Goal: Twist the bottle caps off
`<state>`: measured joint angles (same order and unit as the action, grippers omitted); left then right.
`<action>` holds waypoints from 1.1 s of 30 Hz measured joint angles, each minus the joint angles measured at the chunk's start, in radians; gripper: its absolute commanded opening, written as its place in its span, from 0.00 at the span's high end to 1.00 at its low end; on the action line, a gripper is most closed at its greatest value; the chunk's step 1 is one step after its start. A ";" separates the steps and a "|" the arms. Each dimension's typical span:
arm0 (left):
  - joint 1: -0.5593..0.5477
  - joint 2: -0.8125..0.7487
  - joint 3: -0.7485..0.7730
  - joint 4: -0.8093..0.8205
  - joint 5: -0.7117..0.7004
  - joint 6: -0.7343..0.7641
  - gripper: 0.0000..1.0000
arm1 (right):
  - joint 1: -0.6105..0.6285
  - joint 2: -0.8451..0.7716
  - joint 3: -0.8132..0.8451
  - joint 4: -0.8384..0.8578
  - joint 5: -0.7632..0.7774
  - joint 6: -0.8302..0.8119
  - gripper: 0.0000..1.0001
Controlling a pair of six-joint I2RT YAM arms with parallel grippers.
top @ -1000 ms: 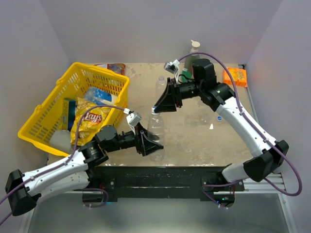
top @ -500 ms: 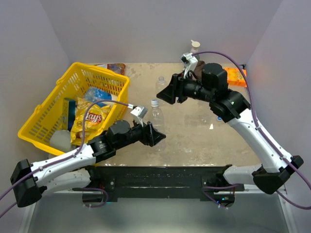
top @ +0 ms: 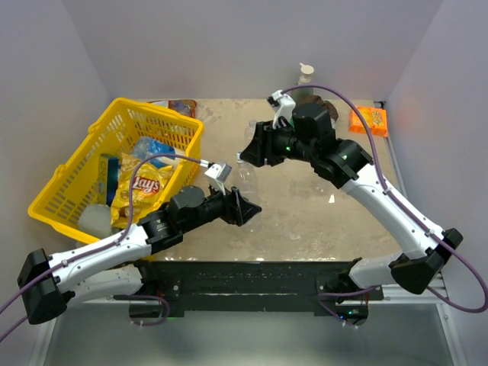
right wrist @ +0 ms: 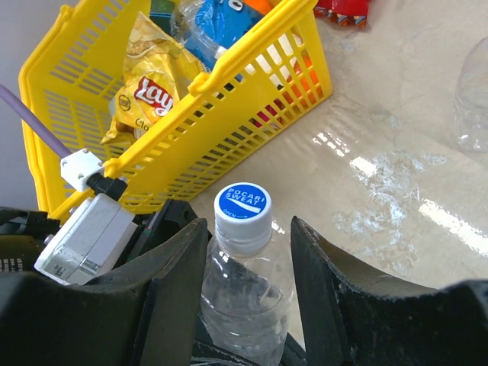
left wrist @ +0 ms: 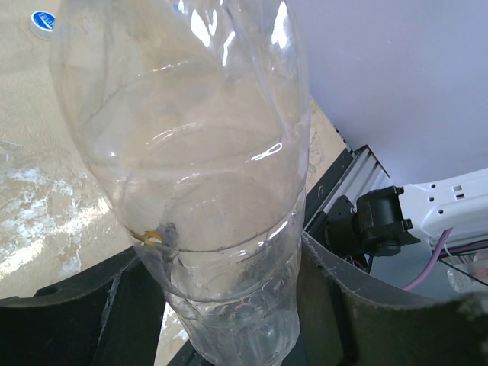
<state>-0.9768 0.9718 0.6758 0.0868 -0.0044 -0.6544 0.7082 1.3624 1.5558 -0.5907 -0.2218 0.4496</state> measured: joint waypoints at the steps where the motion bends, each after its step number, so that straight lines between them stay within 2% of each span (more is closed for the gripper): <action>1: 0.000 0.001 0.000 0.000 0.000 0.000 0.70 | 0.003 0.000 0.000 0.000 0.002 0.000 0.49; 33: 0.000 0.045 0.020 -0.015 -0.016 -0.008 0.72 | 0.025 0.031 0.000 0.023 0.013 0.002 0.52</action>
<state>-0.9768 1.0172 0.6956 0.0715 -0.0200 -0.6624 0.7330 1.3937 1.5558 -0.5682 -0.2089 0.4511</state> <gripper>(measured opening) 0.635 0.483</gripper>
